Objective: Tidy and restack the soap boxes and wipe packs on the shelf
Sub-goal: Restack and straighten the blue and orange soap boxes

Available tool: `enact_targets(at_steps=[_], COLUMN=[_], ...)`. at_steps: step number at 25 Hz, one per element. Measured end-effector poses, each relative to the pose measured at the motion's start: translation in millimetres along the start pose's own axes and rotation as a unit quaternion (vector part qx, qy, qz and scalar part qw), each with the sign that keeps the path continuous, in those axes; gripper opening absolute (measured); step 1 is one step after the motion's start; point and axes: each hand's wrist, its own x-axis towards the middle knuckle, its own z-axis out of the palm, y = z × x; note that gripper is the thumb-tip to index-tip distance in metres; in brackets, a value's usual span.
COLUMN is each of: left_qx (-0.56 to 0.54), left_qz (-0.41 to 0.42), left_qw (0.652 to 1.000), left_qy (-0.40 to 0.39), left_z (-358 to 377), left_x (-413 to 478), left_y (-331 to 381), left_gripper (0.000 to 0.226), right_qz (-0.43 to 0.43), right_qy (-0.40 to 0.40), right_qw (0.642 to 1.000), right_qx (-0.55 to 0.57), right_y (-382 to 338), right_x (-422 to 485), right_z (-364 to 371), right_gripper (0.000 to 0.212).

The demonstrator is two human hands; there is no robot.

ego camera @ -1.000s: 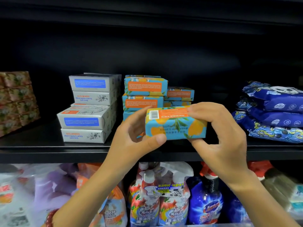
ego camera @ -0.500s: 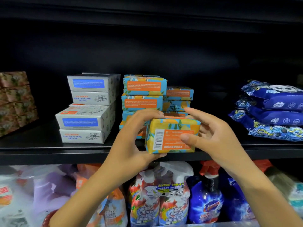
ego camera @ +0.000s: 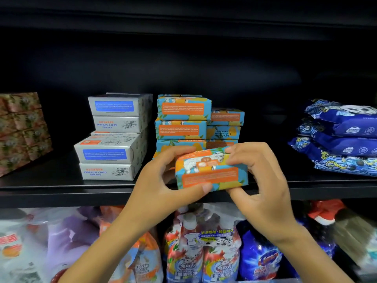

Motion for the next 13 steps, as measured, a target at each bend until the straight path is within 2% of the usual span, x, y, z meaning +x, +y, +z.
enact_targets(at_steps=[2,6,8,11,13], left_qx=[0.017,0.068,0.099,0.137,0.19], left_qz=[-0.003,-0.023,-0.024,-0.017,0.001], left_qw=[1.0,0.997,0.994,0.989,0.981], left_qy=[0.02,0.038,0.048,0.044,0.041], left_z=[-4.6,-20.2,-27.0,-31.6,-33.0], left_x=[-3.7,-13.0,-15.4,-15.4,-15.9], left_y=[-0.6,-3.4,-4.3,-4.8,-6.7], left_gripper=[0.061,0.064,0.061,0.054,0.048], right_qz=[-0.008,0.089,0.117,0.078,0.06], right_qy=[-0.03,-0.107,-0.138,-0.162,-0.161], right_qw=[0.999,0.989,0.978,0.96,0.952], right_qx=[-0.022,-0.045,-0.1,-0.215,-0.253], right_y=[2.3,11.2,14.9,17.8,18.7], right_x=[-3.6,-10.7,-15.3,-23.2,-25.9], right_z=[5.7,7.0,5.8,7.5,9.0], right_gripper=[0.04,0.058,0.065,0.058,0.05])
